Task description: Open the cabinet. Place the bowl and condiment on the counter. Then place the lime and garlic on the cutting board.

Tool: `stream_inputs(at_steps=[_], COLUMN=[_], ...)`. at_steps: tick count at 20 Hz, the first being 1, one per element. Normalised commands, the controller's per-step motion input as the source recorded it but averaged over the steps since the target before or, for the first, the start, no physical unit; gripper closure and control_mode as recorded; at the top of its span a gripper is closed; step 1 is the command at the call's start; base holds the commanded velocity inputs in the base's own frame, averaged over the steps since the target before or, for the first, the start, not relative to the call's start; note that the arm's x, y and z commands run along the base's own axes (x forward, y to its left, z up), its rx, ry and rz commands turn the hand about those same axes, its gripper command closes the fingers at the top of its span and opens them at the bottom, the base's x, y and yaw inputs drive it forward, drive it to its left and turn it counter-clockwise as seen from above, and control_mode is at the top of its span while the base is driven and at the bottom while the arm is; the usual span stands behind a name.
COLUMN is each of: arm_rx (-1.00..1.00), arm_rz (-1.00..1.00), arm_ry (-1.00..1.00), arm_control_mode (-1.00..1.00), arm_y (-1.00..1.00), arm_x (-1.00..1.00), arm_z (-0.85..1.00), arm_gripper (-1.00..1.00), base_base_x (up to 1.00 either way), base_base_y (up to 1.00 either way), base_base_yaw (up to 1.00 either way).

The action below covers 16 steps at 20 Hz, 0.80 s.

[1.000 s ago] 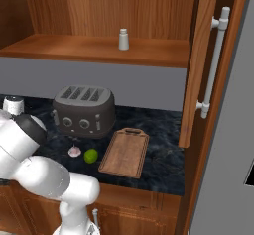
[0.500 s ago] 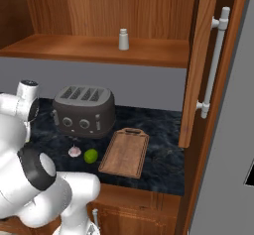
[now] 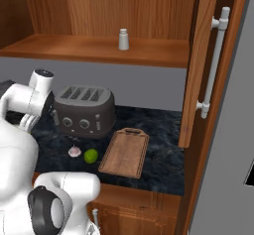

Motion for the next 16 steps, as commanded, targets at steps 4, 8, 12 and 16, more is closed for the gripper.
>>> stream_inputs(at_steps=[4,8,12,16], arm_rx=[0.0,0.0,0.0,0.0], arm_rz=[-0.81,-0.64,-0.52,-0.51], arm_ry=[-0.01,0.0,0.03,0.0], arm_control_mode=[-1.0,-1.0,-1.0,-1.0], arm_y=[-0.03,-0.4,-0.59,-0.71], arm_x=[-0.04,-0.04,0.0,-0.01], arm_z=[0.51,0.87,1.0,0.82], arm_gripper=[-1.0,-1.0,-1.0,-1.0], base_base_x=[0.0,0.0,0.0,0.0], base_base_y=[0.0,0.0,0.0,0.0], base_base_yaw=[0.0,0.0,0.0,0.0])
